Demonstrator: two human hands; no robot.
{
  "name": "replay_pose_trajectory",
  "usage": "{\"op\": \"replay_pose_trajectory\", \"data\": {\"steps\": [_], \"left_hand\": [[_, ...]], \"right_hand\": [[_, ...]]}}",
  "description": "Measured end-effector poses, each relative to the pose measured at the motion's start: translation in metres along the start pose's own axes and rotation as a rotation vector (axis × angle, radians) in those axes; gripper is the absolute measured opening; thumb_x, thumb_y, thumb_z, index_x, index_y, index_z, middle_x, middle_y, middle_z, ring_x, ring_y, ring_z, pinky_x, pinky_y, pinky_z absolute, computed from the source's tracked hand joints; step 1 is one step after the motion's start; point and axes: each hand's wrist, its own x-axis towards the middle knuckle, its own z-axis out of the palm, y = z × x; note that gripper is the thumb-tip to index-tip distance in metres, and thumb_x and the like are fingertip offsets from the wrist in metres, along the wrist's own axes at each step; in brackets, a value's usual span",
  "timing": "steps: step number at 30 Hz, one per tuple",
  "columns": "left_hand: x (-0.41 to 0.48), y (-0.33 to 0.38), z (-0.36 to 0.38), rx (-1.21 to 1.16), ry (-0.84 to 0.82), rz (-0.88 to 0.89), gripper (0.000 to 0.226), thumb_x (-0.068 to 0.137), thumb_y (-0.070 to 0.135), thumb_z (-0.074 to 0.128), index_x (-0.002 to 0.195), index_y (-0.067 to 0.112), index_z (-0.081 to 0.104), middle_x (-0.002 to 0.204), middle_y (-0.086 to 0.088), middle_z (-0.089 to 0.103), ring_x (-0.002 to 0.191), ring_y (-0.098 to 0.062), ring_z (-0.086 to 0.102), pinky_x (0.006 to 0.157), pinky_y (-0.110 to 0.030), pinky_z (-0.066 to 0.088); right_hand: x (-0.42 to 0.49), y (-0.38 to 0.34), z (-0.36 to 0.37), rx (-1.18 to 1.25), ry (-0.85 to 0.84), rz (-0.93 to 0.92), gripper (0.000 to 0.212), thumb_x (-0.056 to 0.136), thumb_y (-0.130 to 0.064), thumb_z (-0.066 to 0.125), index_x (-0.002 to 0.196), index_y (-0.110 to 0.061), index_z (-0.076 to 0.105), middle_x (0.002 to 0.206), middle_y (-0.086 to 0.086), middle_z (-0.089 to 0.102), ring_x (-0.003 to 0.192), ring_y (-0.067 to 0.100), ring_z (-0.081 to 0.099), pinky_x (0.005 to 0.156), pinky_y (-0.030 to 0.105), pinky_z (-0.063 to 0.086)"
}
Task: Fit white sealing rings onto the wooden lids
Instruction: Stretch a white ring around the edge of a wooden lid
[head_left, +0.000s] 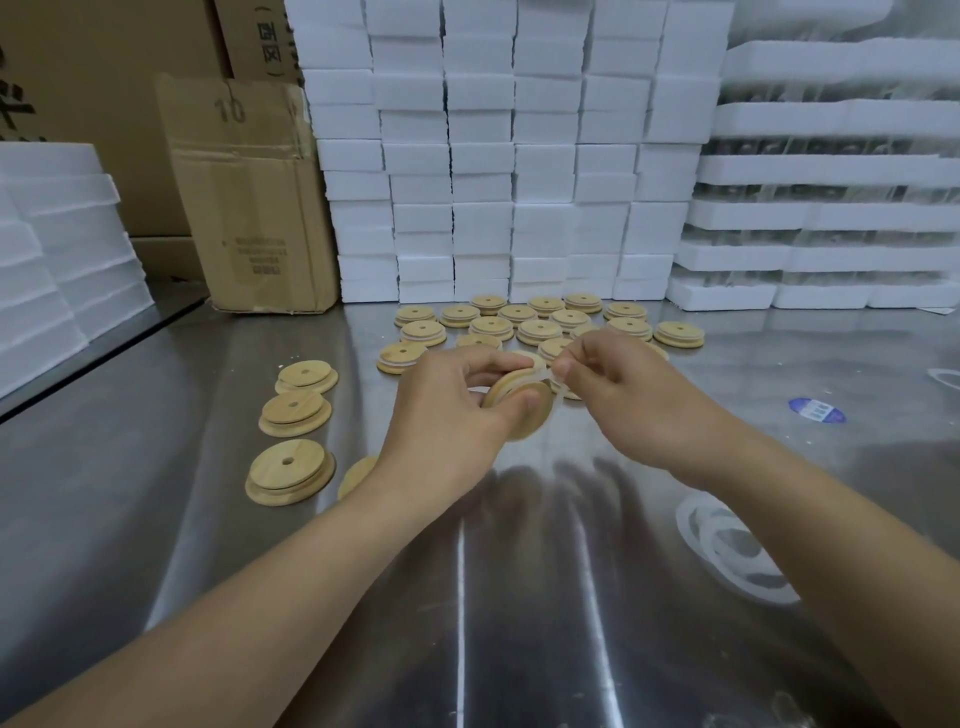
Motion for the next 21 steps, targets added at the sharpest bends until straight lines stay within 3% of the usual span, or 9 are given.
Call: {"op": "replay_pose_trajectory", "data": {"steps": [4, 9, 13, 18, 21], "left_hand": [[-0.0021, -0.0012, 0.0021, -0.098, 0.073, 0.003, 0.030, 0.086, 0.006, 0.085, 0.095, 0.033, 0.079, 0.094, 0.014, 0.081, 0.093, -0.010, 0.078, 0.086, -0.040, 0.065], [-0.0049, -0.0014, 0.0027, -0.142, 0.066, 0.039, 0.031, 0.089, 0.000, 0.082, 0.100, 0.028, 0.077, 0.097, 0.013, 0.081, 0.095, -0.008, 0.078, 0.084, -0.026, 0.063], [-0.0050, 0.0002, 0.0000, -0.313, 0.044, -0.121, 0.021, 0.093, 0.003, 0.078, 0.107, 0.018, 0.078, 0.100, 0.001, 0.082, 0.093, -0.015, 0.079, 0.072, -0.033, 0.066], [-0.0052, 0.0052, -0.0001, -0.464, -0.006, -0.239, 0.021, 0.096, 0.006, 0.075, 0.116, 0.010, 0.076, 0.110, -0.011, 0.081, 0.102, -0.025, 0.078, 0.077, -0.045, 0.067], [-0.0057, 0.0046, 0.0008, -0.488, 0.001, -0.232, 0.022, 0.097, 0.005, 0.073, 0.119, 0.008, 0.074, 0.113, -0.012, 0.080, 0.105, -0.025, 0.078, 0.080, -0.048, 0.067]], "right_hand": [[0.0002, -0.0006, 0.0047, 0.044, 0.014, 0.039, 0.032, 0.108, -0.028, 0.054, 0.093, -0.001, 0.064, 0.071, -0.001, 0.051, 0.064, 0.013, 0.043, 0.062, 0.032, 0.033], [-0.0011, -0.0005, 0.0057, 0.094, -0.017, 0.008, 0.031, 0.108, -0.029, 0.053, 0.093, -0.005, 0.065, 0.091, 0.006, 0.074, 0.092, 0.020, 0.071, 0.091, 0.044, 0.054], [0.0004, 0.0020, 0.0018, 0.075, 0.004, -0.096, 0.026, 0.107, -0.030, 0.057, 0.092, -0.010, 0.066, 0.086, -0.001, 0.071, 0.088, 0.025, 0.069, 0.088, 0.049, 0.055], [0.0024, 0.0053, -0.0030, 0.049, 0.009, -0.138, 0.030, 0.107, -0.032, 0.057, 0.089, -0.010, 0.064, 0.080, 0.001, 0.067, 0.073, 0.019, 0.059, 0.072, 0.041, 0.049], [0.0039, 0.0044, -0.0027, 0.106, 0.004, -0.103, 0.032, 0.107, -0.031, 0.059, 0.088, -0.006, 0.066, 0.087, 0.008, 0.073, 0.081, 0.024, 0.068, 0.078, 0.040, 0.057]]}}
